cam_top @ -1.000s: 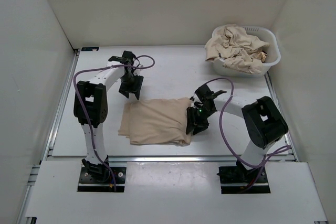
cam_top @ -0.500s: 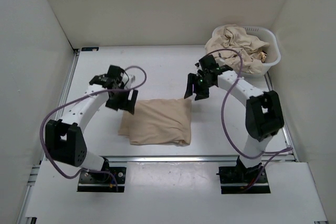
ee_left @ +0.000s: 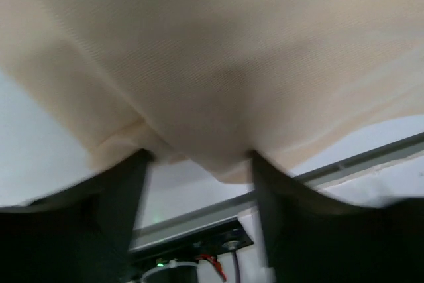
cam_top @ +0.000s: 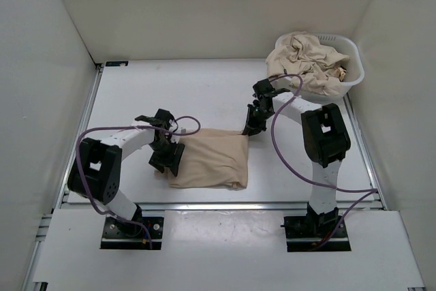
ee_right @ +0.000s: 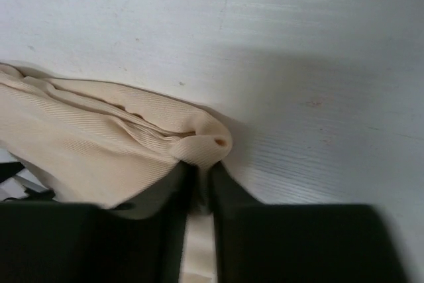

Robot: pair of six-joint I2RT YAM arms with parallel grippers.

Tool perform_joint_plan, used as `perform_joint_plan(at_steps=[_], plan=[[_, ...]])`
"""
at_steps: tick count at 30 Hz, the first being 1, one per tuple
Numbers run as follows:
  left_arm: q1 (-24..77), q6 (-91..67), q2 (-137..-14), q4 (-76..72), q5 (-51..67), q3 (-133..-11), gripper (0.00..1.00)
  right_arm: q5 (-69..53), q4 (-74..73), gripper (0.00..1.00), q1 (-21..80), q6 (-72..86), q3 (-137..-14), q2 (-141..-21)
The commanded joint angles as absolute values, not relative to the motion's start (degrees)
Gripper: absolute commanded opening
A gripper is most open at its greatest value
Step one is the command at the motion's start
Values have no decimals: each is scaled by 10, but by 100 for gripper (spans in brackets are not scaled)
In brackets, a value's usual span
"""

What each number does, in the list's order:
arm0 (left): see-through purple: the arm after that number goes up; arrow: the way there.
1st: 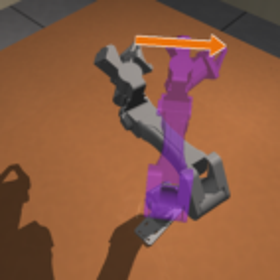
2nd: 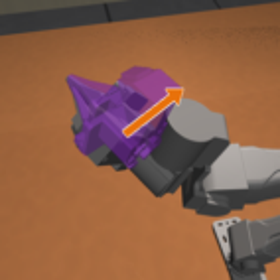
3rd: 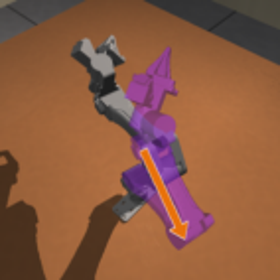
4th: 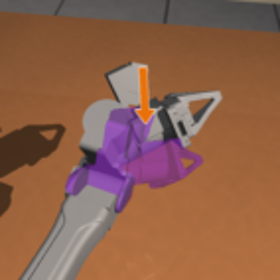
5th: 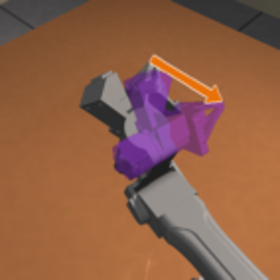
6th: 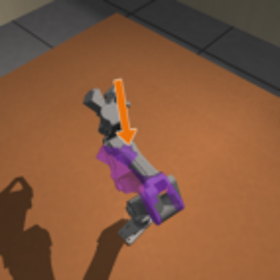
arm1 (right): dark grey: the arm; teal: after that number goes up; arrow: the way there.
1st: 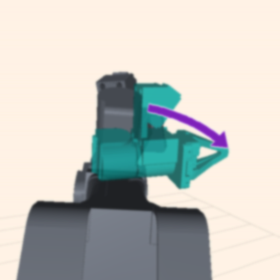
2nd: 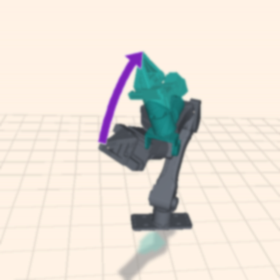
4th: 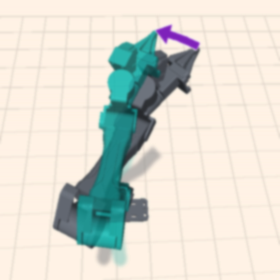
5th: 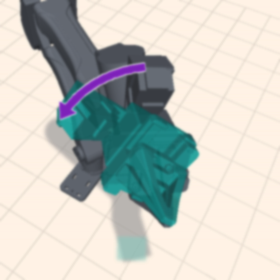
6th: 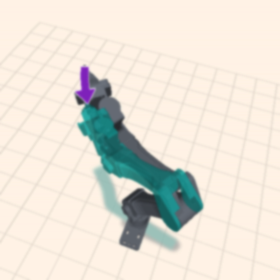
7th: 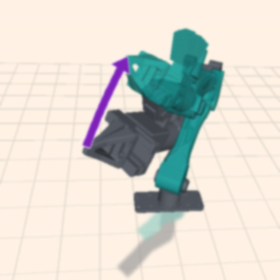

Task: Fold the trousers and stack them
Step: Fold the trousers

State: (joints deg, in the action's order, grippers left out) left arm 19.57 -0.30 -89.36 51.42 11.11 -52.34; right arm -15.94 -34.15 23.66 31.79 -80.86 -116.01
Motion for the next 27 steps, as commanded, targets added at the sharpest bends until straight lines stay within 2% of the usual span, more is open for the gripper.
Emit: perform_joint_plan(at_steps=[1,2,3,6,11,13,14,17,18,19,21,24,25,26,27], plan=[[208,0,-911,479,114,-496,64,-169,-336,12,222,334,-817,-1170],[215,0,-919,473,100,-488,55,-169,-336,8,221,334,-823,-1176],[215,0,-919,467,94,-476,36,-162,-336,5,215,334,-823,-1176],[215,0,-931,454,63,-469,14,-156,-346,1,209,334,-844,-1187],[215,0,-931,439,27,-464,14,-142,-363,0,204,320,-887,-1206],[215,0,-919,439,27,-464,17,-136,-377,2,204,313,-914,-1212],[215,0,-918,439,32,-464,19,-136,-377,8,204,313,-923,-1219],[221,0,-906,453,40,-469,44,-161,-388,29,204,286,-935,-1219],[221,0,-906,458,46,-479,50,-169,-388,40,204,273,-935,-1214],[221,0,-899,463,46,-492,59,-169,-388,44,204,266,-919,-1206],[221,0,-892,481,51,-510,62,-169,-388,52,204,251,-902,-1173],[214,0,-874,502,67,-562,67,-149,-395,59,204,243,-869,-1117],[214,0,-868,513,72,-576,69,-141,-401,68,204,234,-862,-1087],[207,0,-858,513,78,-607,69,-118,-409,69,204,227,-852,-1070],[198,0,-853,520,78,-623,70,-106,-424,99,204,227,-846,-1054]])
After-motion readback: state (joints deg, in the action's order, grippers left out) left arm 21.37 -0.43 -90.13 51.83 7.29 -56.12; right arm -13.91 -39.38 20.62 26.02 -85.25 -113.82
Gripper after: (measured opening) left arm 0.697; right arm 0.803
